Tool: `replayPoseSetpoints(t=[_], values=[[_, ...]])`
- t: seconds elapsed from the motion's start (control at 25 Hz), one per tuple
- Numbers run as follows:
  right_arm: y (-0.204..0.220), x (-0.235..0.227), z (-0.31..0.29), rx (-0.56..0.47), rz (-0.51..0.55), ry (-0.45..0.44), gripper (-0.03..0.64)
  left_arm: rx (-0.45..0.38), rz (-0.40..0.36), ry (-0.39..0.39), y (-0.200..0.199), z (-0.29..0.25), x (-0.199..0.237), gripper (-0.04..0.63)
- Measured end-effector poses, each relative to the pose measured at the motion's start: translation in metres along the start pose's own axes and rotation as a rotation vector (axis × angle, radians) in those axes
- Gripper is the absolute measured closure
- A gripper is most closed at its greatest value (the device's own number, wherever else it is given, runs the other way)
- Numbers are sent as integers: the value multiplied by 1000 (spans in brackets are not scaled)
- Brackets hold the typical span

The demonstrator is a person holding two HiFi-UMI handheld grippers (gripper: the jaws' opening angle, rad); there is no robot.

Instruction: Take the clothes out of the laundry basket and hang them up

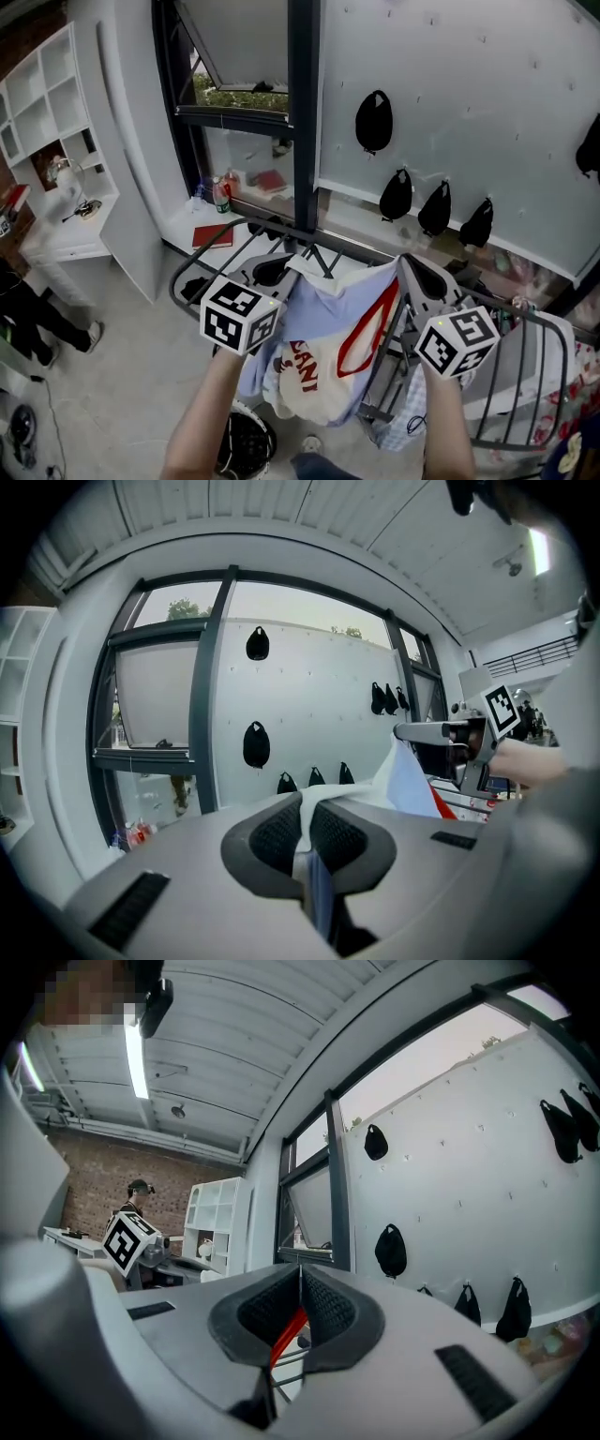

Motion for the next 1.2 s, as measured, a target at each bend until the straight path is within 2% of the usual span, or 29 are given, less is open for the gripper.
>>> replayPoseSetpoints(t=[0.24, 0.52, 0.88, 1.08, 1.2], values=[[29, -51, -47, 69, 5, 27, 606, 52, 27, -10, 26, -64, 26, 568], [94, -81, -73, 241, 48, 61, 604, 162, 51, 10, 87, -116, 39, 566], [158, -88, -83, 502, 182, 81, 598, 325, 18, 25, 152, -144, 42, 566], [177, -88, -84, 555, 199, 93, 594, 383, -32, 14, 175, -152, 38, 565], [183, -89, -84, 564, 193, 105, 585, 405, -26, -6, 184, -154, 39, 565]])
Point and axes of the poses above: the fingertips, and each gripper's own axes: z backward along the fingers, x to its left, y out of its underside, the point moved 10 cm from there along z, backward along the fingers, and after that the axes turned 10 degrees about -x, right-handed, at the moved point
